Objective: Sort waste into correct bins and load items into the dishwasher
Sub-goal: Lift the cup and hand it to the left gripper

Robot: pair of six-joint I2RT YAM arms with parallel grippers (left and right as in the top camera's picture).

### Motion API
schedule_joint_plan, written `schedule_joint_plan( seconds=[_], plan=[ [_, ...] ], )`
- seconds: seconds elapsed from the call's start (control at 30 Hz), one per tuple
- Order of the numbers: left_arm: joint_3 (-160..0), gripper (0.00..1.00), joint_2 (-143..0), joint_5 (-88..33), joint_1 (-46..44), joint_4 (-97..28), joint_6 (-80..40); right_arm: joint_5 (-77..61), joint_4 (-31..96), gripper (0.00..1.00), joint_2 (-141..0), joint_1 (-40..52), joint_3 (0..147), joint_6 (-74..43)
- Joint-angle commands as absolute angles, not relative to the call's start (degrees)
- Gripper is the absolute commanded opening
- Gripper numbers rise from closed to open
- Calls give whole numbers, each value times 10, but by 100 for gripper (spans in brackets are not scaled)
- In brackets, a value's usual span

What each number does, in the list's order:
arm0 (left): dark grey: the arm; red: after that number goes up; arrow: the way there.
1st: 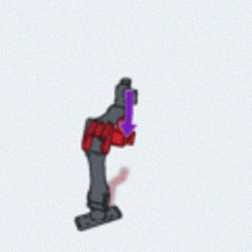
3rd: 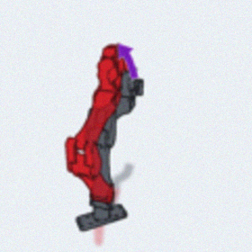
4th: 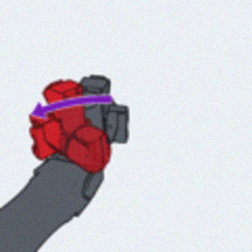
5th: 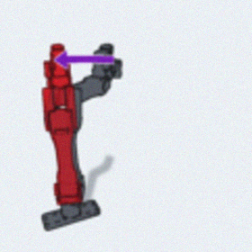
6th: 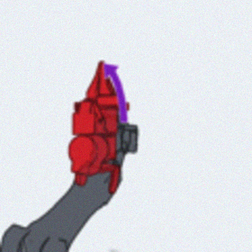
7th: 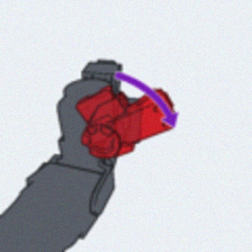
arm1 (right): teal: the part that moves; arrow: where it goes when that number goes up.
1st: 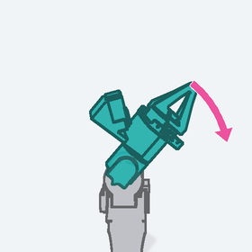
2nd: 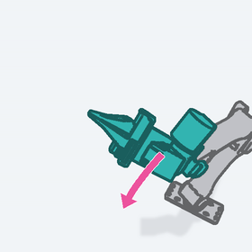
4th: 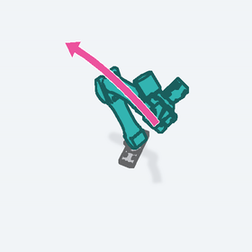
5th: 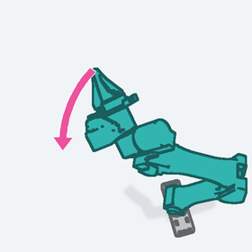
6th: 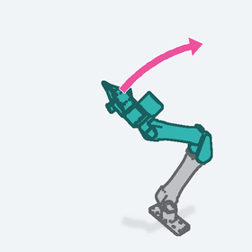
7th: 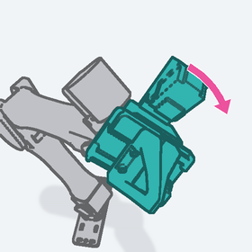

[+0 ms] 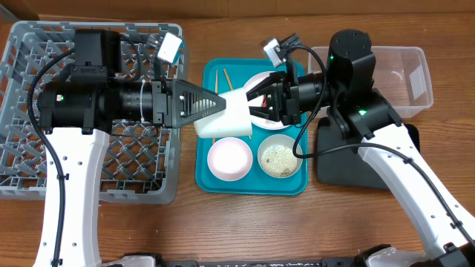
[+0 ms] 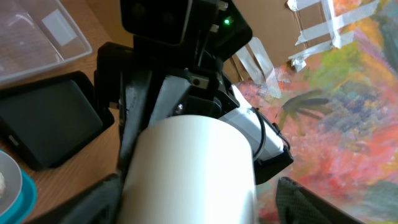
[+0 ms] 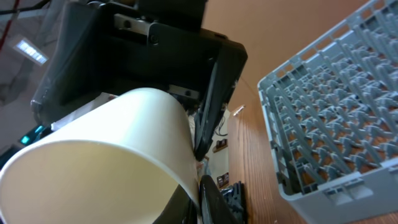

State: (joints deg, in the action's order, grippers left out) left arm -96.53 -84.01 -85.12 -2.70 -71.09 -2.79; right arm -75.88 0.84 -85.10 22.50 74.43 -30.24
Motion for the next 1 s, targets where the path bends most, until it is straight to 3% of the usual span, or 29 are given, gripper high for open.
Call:
schedule_joint_plan(
  seconds=[0.0, 0.13, 0.33, 0.4, 0.5, 0.6, 0.87, 0.9, 0.93, 0.97],
  plan=[
    [-976, 68, -840, -881, -41, -713, -18, -725, -3, 4, -849, 222, 745, -318],
    [-976, 68, -840, -882, -42, -713, -19, -725, -37, 4, -849, 222, 745, -334],
    [-976, 96, -840, -887, -42, -713, -19, -706, -64, 4, -849, 221, 745, -348],
    [-976, 97, -840, -888, -42, -713, -19, -699, -64, 4, -849, 221, 745, -348],
    [-976, 91, -840, -895, -42, -713, -19, -699, -64, 4, -849, 221, 745, -348],
    [-976, 76, -840, -895, -42, -713, -19, -697, -64, 4, -849, 220, 745, -348],
    [-976, 67, -840, -894, -41, -713, -19, -706, -64, 6, -849, 202, 745, -361],
    [-976, 66, -840, -894, -41, -713, -18, -708, -64, 23, -849, 202, 745, -361],
    [-976, 65, -840, -894, -41, -713, -18, -708, -64, 48, -849, 202, 745, -361],
    [-976, 65, -840, -894, -41, -713, -18, -708, -64, 84, -849, 202, 745, -361]
  ],
)
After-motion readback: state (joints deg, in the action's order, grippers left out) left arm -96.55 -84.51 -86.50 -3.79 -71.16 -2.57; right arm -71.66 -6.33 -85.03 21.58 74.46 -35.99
